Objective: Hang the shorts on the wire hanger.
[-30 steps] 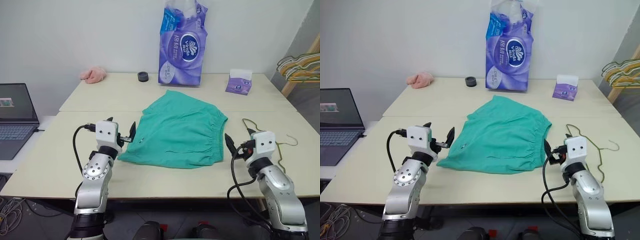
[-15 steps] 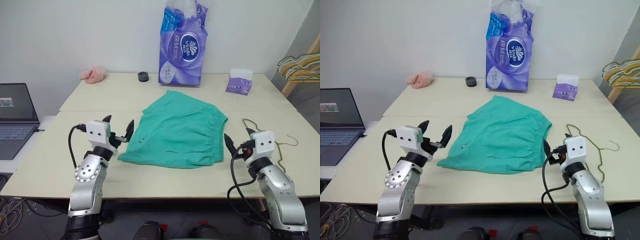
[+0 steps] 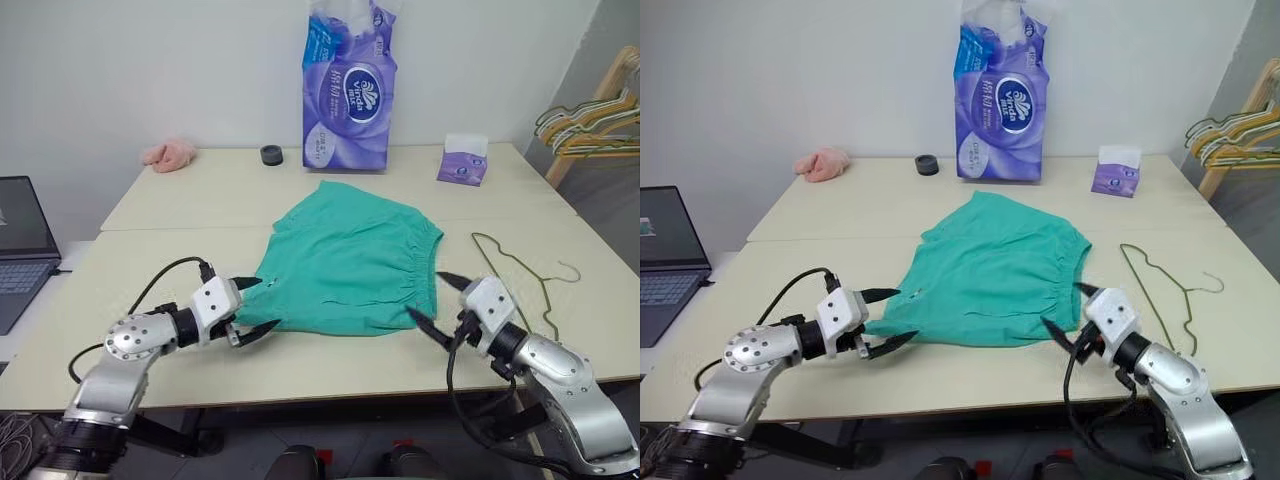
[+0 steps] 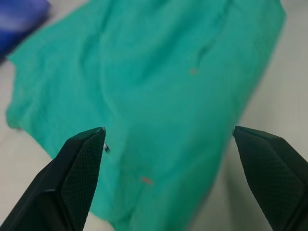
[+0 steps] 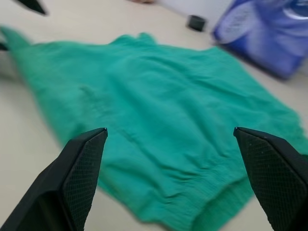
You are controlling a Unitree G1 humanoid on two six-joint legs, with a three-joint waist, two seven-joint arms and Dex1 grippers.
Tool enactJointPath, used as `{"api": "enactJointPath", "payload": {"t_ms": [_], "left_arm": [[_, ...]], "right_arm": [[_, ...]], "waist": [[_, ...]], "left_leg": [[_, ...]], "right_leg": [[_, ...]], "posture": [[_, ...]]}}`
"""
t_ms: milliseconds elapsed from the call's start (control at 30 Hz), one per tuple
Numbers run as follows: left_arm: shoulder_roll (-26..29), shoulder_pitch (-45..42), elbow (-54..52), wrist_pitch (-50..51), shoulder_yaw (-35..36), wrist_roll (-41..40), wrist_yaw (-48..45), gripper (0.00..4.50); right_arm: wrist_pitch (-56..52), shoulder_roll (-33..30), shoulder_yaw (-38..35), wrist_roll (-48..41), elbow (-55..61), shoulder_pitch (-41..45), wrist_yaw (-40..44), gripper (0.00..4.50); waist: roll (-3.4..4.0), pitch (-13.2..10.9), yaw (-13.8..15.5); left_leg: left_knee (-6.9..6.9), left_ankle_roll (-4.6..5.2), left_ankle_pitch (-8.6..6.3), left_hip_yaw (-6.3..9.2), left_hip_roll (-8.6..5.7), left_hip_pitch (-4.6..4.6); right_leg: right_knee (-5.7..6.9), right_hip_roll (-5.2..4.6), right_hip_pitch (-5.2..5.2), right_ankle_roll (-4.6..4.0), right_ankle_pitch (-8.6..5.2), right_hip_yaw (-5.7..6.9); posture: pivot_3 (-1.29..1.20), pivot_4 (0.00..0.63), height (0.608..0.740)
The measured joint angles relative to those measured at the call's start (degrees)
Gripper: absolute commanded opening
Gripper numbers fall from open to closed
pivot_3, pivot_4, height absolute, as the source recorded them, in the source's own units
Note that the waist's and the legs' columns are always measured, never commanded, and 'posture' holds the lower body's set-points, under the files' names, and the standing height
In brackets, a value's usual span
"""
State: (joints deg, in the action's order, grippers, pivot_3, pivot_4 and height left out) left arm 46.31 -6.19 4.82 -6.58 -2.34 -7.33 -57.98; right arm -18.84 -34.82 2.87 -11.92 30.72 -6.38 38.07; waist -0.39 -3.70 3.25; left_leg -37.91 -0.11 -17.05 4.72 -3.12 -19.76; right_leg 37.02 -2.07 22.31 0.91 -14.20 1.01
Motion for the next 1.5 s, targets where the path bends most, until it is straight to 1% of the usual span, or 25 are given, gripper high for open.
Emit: {"api": "enactJointPath", "payload": {"t_ms": [67,133,200,467,567,700,833,967,1067,1167,1267,1500], "left_arm": [[1.7,-1.6,3.6,-2.9,-0.8,2.7,-1.2,4.47],[1.8,-3.1,6.6,-5.7,-1.8,4.8,-1.4,4.47],[1.5,-4.8,9.6,-8.8,-3.5,7.5,-0.9,4.47],[-3.9,-12.5,19.2,-19.1,-8.1,17.2,7.8,4.47],[-5.2,-14.6,22.3,-21.3,-9.3,19.8,10.9,3.87],[-6.1,-16.3,25.8,-22.6,-10.3,21.5,13.1,2.64],[-6.2,-17.0,27.7,-22.9,-10.8,22.3,14.2,1.36],[-6.7,-17.3,28.0,-22.4,-10.8,21.8,14.1,0.09],[-7.2,-17.5,27.7,-21.6,-10.8,20.7,13.6,0.04],[-7.4,-17.8,26.5,-20.5,-10.7,19.4,13.1,0.04],[-7.4,-18.2,25.2,-19.9,-10.7,18.4,12.2,0.0],[-6.9,-17.1,21.7,-17.6,-10.7,16.0,8.2,0.0]], "right_arm": [[-0.5,-2.3,0.8,-0.2,1.2,-0.6,2.5,4.5],[-0.7,-3.6,1.3,-0.2,1.7,-1.1,4.0,4.5],[-0.7,-4.2,1.9,-0.2,2.0,-1.1,4.8,4.5],[0.3,-4.8,3.0,1.8,2.8,-1.6,4.9,4.5],[2.4,-5.7,3.6,4.4,2.3,-1.7,4.8,4.5],[4.5,-6.0,5.2,8.9,-0.6,-0.9,4.0,4.5],[5.1,-5.9,6.3,13.9,-4.9,2.1,1.8,4.5],[11.1,-8.1,11.3,24.1,-14.4,8.4,-0.1,4.5],[15.6,-8.1,13.6,28.8,-19.0,11.2,-1.2,4.5],[20.3,-6.8,17.2,34.1,-23.8,16.7,-2.7,4.5],[23.7,-5.9,18.9,37.0,-27.2,19.2,-3.7,3.88],[28.3,-4.9,20.3,38.8,-32.7,21.1,-3.6,1.4]], "waist": [[-0.06,0.0,0.0],[-0.07,0.0,0.1],[-0.1,-0.1,0.1],[-0.12,0.0,0.7],[-0.09,0.0,0.9],[-0.13,0.0,0.7],[-0.16,0.1,0.2],[-0.21,0.1,-0.2],[-0.23,0.1,-0.2],[-0.28,0.1,-0.5],[-0.37,0.2,-0.5],[-0.38,0.2,-0.5]], "left_leg": [[0.01,0.02,-0.02,0.0,0.01,0.0],[0.0,0.05,-0.04,-0.02,0.0,-0.02],[0.0,0.06,-0.05,-0.03,0.0,-0.03],[-0.08,0.06,-0.04,-0.05,-0.01,0.0],[-0.09,0.06,-0.03,-0.08,-0.01,0.04],[-0.1,0.07,-0.02,-0.11,0.0,0.07],[-0.1,0.07,-0.02,-0.14,-0.01,0.06],[-0.09,0.08,-0.03,-0.22,-0.05,0.01],[-0.07,0.08,-0.04,-0.21,-0.05,-0.02],[-0.08,0.08,-0.03,-0.26,-0.05,-0.01],[-0.09,0.08,-0.03,-0.25,-0.05,0.03],[-0.08,0.09,-0.03,-0.28,-0.06,0.02]], "right_leg": [[-0.02,0.0,0.01,0.1,0.05,0.0],[-0.06,-0.03,0.01,0.35,0.19,-0.02],[-0.07,-0.04,0.02,0.38,0.21,-0.03],[-0.04,-0.08,-0.01,0.5,0.28,-0.06],[-0.02,-0.07,-0.03,0.55,0.31,-0.07],[0.03,-0.05,-0.03,0.55,0.31,-0.07],[0.02,-0.05,-0.01,0.55,0.31,-0.11],[-0.01,-0.06,0.04,0.54,0.32,-0.2],[-0.01,-0.05,0.09,0.51,0.31,-0.21],[0.01,-0.05,0.09,0.5,0.32,-0.25],[0.02,-0.04,0.05,0.51,0.33,-0.25],[0.02,-0.03,0.06,0.25,0.48,-0.29]], "posture": [[0.06,0.016,0.74],[0.06,0.016,0.74],[0.06,0.019,0.74],[0.03,0.022,0.74],[0.03,0.023,0.74],[0.02,0.018,0.74],[0.02,0.012,0.74],[0.03,0.012,0.74],[0.03,0.01,0.74],[0.03,0.01,0.74],[0.04,0.008,0.74],[0.04,0.007,0.74]]}}
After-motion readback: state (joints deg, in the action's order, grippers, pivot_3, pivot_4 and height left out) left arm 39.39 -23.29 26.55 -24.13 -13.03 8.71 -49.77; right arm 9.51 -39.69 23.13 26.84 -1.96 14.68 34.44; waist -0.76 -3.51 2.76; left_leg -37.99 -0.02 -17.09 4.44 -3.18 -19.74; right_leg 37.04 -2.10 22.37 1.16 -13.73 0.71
